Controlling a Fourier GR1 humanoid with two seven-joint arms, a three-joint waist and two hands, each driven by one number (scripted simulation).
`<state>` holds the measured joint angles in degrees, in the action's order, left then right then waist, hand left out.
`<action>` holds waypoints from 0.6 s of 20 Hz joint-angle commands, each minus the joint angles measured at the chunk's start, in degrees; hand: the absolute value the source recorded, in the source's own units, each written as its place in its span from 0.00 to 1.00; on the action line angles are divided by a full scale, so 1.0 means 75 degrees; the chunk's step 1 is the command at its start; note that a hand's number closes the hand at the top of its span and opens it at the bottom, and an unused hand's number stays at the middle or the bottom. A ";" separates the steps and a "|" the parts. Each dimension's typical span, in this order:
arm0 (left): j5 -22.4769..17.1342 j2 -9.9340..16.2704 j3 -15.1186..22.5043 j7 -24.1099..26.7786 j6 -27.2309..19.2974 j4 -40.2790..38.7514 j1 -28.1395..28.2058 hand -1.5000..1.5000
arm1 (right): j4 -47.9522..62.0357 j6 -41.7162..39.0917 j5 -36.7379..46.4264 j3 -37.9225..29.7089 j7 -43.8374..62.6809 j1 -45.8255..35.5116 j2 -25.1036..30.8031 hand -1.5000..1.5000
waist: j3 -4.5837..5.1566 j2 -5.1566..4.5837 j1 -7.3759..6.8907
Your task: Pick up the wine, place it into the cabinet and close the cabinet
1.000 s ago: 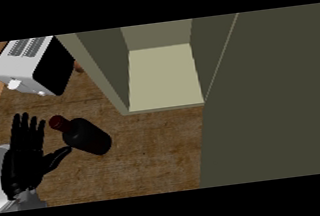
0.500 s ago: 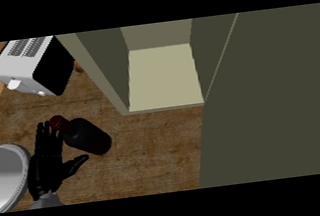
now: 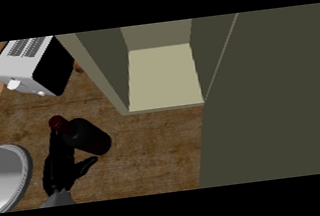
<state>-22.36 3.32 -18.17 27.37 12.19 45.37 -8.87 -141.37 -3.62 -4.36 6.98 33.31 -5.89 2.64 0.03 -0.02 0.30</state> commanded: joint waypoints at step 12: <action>-0.0223 0.0138 -0.0322 0.1809 0.1180 -0.3178 -0.1525 0.00 | -0.0653 -0.0006 -0.0008 0.0447 0.0046 0.0502 -0.0144 0.00 | 0.0007 -0.0023 0.0085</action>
<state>-24.24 4.28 -19.51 37.44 20.60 29.88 -15.17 -142.22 -3.23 -3.47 9.23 34.31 -5.41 2.12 -0.61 0.29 0.25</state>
